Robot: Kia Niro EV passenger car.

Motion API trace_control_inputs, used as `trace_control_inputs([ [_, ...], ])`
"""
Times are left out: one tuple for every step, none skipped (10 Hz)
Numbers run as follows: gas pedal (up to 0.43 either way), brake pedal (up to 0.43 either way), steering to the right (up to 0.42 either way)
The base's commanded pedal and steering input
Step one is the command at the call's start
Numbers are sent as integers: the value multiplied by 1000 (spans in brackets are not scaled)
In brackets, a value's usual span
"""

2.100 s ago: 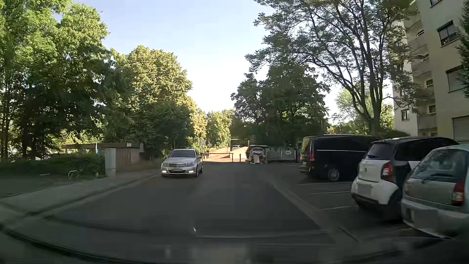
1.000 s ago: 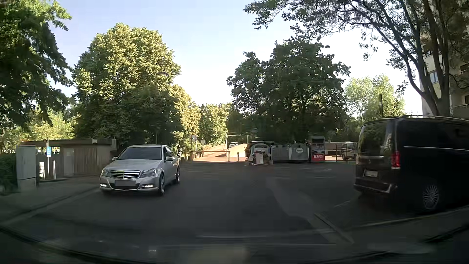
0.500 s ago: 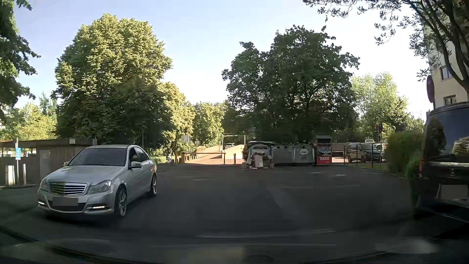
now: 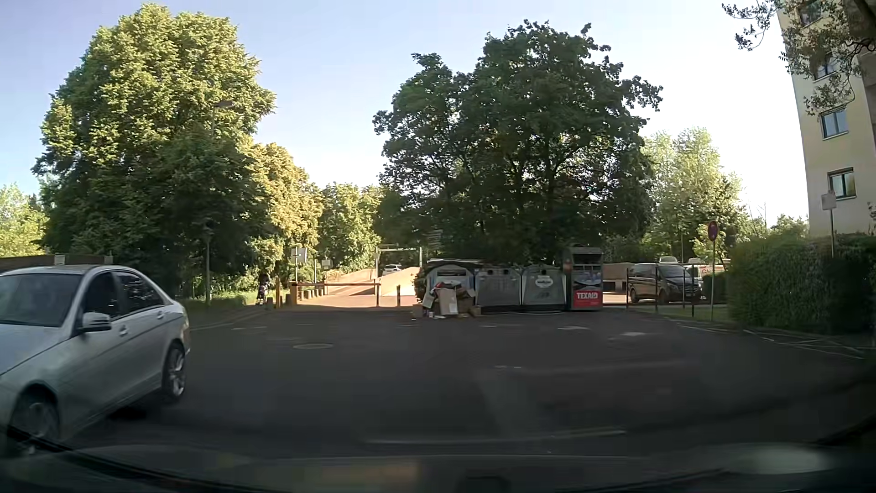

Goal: Follow the waypoints while adhering to traffic rules and regulations

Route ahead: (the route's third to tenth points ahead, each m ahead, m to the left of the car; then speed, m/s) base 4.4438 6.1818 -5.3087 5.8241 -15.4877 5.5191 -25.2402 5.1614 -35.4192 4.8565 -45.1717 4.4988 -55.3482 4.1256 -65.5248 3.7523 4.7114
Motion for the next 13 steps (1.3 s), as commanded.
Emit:
trace_control_inputs([
  [0, 195, 246],
  [0, 165, 285],
  [0, 146, 319],
  [0, 140, 351],
  [0, 134, 380],
  [0, 116, 389],
  [0, 91, 385],
  [0, 55, 376],
  [0, 0, 370],
  [0, 0, 364],
  [0, 0, 348],
  [0, 0, 312],
  [0, 0, 272],
])
